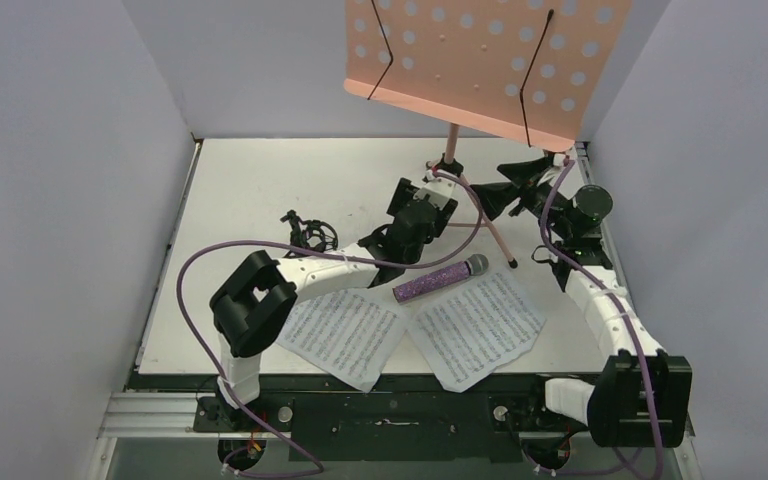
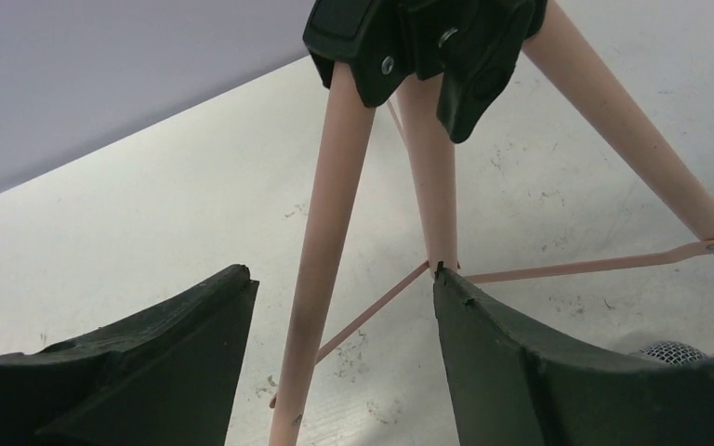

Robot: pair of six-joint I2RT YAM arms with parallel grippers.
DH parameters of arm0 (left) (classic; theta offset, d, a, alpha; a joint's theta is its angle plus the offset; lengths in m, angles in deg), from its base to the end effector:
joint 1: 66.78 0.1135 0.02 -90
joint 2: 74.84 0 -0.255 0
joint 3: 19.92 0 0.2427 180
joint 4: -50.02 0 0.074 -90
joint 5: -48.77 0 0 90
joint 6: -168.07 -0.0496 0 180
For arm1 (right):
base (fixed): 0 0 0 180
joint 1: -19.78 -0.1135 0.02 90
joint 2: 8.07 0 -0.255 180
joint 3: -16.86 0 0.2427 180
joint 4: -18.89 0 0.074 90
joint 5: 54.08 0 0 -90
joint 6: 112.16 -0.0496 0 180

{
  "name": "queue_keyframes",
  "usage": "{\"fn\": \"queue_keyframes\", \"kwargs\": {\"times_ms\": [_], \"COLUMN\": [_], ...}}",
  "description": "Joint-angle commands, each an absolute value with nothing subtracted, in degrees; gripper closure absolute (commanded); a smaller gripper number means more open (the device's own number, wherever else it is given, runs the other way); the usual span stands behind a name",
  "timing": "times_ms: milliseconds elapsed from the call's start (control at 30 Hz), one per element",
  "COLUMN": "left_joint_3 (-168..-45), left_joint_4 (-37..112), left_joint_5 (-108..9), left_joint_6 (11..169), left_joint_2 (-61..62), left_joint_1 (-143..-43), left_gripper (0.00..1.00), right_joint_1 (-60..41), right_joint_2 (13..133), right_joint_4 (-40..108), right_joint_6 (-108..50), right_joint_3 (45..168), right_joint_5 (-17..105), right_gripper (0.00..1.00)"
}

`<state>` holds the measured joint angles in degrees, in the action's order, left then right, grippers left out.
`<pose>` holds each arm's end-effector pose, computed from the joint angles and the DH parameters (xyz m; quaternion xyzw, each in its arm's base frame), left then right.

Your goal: Set up the instrument practice props

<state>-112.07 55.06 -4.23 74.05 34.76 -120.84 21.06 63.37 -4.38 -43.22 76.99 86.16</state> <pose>0.2871 -0.3452 0.2565 0.1850 0.7427 -0.0272 0.6430 0.2810 0.0319 0.3295 -0.2131 0.6231 0.3841 0.6471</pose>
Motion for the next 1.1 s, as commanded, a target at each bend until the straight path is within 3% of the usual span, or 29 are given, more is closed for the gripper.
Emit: {"fn": "queue_keyframes", "kwargs": {"times_ms": [0,100,167,233,533,833,933,1067], "left_joint_3": [-110.98,-109.36,-108.14,-107.04,-102.4,-100.36,-99.77,-99.58], "left_joint_4": [58.87,60.38,61.73,62.59,63.85,57.51,56.82,56.74], "left_joint_5": [-4.38,-4.67,-5.43,-6.87,-12.74,-29.12,-38.32,-45.11], "left_joint_6": [74.79,74.66,74.01,72.8,69.99,77.59,83.43,87.83], "left_joint_2": [30.14,28.36,27.09,25.65,19.66,15.57,15.23,15.73], "left_joint_1": [-121.16,-121.12,-121.18,-121.14,-120.76,-115.4,-111.55,-107.89], "left_gripper": [0.26,0.12,0.05,0.01,0.04,0.01,0.11,0.16], "right_joint_1": [20.23,20.14,20.13,20.2,20.31,20.62,20.66,20.75], "right_joint_2": [54.97,50.82,47.61,44.82,38.85,51.36,54.63,54.15], "right_joint_4": [20.19,33.43,39.19,42.7,47.33,58.3,63.74,63.53], "right_joint_6": [-27.87,-22.91,-20.59,-19.95,-25.48,-37.42,-38.53,-38.54], "right_joint_3": [78.1,79.49,79.72,79.19,77.78,88.54,91.49,90.6], "right_joint_5": [80.99,76.51,73.59,71.02,60.49,45.0,40.07,44.57], "right_gripper": [0.05,0.0,0.09,0.1,0.1,0.1,0.1,0.1]}}
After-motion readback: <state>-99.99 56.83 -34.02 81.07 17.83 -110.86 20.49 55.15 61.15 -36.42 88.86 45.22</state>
